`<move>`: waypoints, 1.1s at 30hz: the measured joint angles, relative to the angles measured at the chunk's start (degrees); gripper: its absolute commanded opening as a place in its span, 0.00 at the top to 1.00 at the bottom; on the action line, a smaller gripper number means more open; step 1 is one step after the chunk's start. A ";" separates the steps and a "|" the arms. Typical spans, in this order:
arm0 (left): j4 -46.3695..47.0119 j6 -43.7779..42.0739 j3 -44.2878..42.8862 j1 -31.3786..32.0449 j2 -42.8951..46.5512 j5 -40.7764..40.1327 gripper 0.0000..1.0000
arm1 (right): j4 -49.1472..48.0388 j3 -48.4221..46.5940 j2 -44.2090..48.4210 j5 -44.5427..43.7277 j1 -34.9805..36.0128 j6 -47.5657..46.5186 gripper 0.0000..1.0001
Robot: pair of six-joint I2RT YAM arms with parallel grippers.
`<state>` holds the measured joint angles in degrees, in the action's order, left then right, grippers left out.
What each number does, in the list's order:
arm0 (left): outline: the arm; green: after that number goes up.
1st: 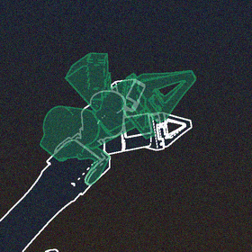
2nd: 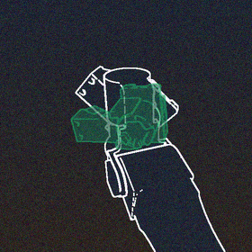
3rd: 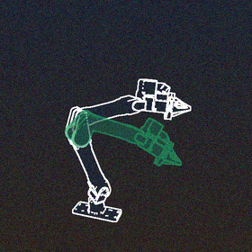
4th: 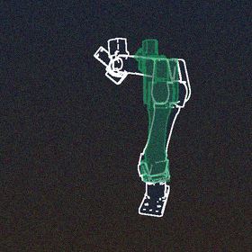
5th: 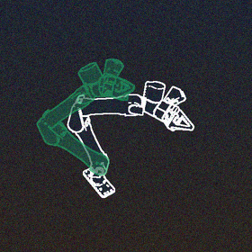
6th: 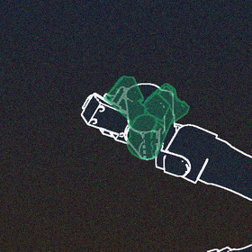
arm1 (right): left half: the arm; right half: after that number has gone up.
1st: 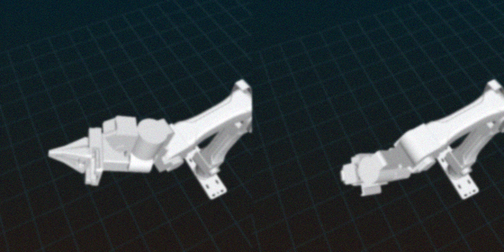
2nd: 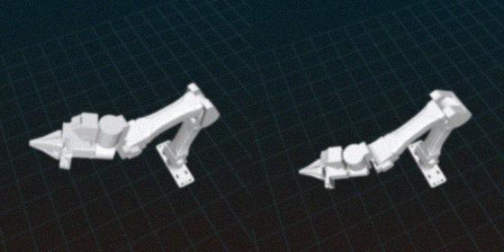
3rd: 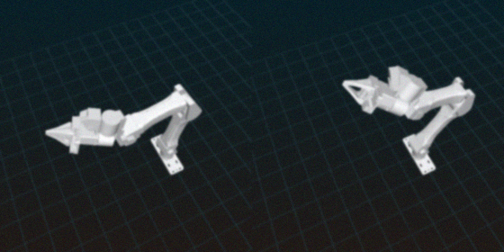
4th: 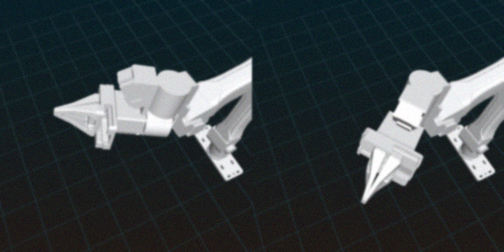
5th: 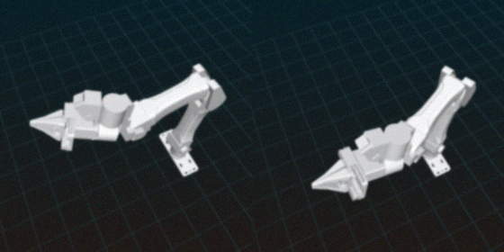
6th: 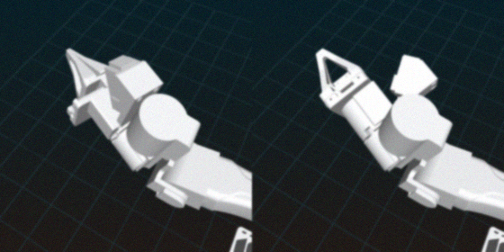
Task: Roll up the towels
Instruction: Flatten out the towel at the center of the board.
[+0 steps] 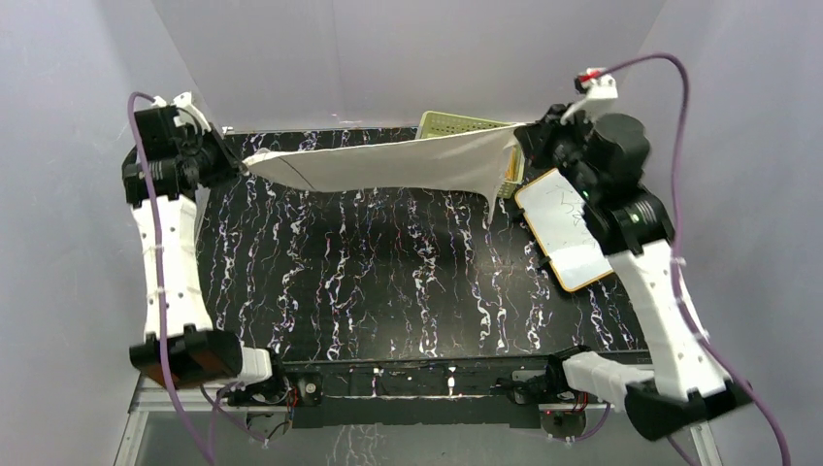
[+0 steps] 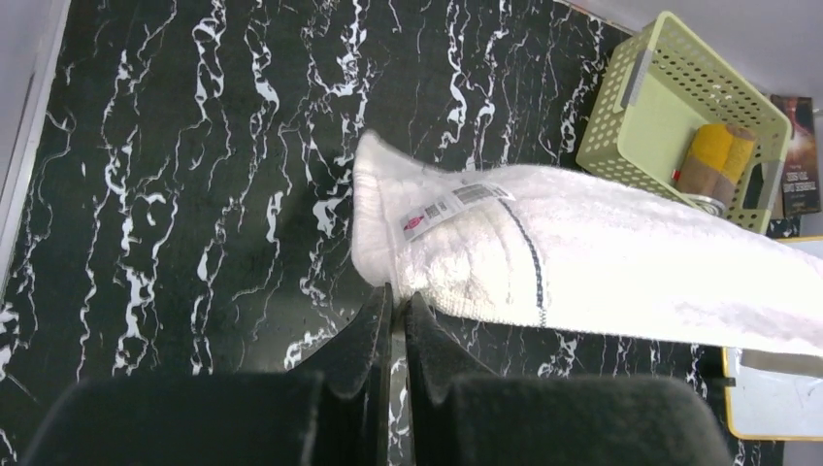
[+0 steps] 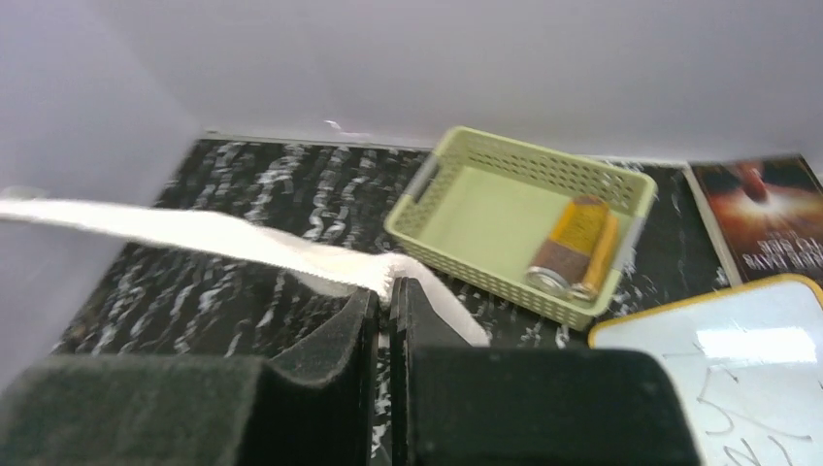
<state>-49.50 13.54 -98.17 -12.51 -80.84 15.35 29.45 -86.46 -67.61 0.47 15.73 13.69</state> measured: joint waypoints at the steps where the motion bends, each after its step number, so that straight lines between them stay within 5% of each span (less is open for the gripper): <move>1: 0.33 0.33 1.25 -0.46 1.88 0.15 1.00 | -0.59 1.40 3.13 2.16 0.02 -0.35 1.00; 9: -0.76 1.70 14.40 0.72 28.46 -2.14 1.00 | -3.41 10.58 23.30 20.61 0.50 -1.62 1.00; 13: -3.23 1.62 12.39 1.97 30.67 -7.43 1.00 | -4.63 13.14 26.40 26.95 0.85 -1.14 1.00; 20: -2.73 -0.50 9.01 2.51 15.72 -11.28 1.00 | -6.84 22.82 23.69 29.46 0.98 1.07 1.00; 24: 3.74 -0.44 20.90 2.51 8.81 -11.47 1.00 | -12.33 35.21 19.54 28.09 1.03 4.52 1.00; 28: 9.09 0.74 29.62 2.51 0.22 -10.16 1.00 | -17.64 43.50 8.70 25.46 1.03 7.76 1.00; 33: 15.23 0.85 26.45 2.51 -21.09 -7.43 1.00 | -23.74 42.45 -11.43 21.00 0.98 8.46 1.00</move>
<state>-34.26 14.39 -71.72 -10.00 -101.93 7.92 5.72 -44.01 -79.05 21.47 16.71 22.15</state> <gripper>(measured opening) 0.033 0.034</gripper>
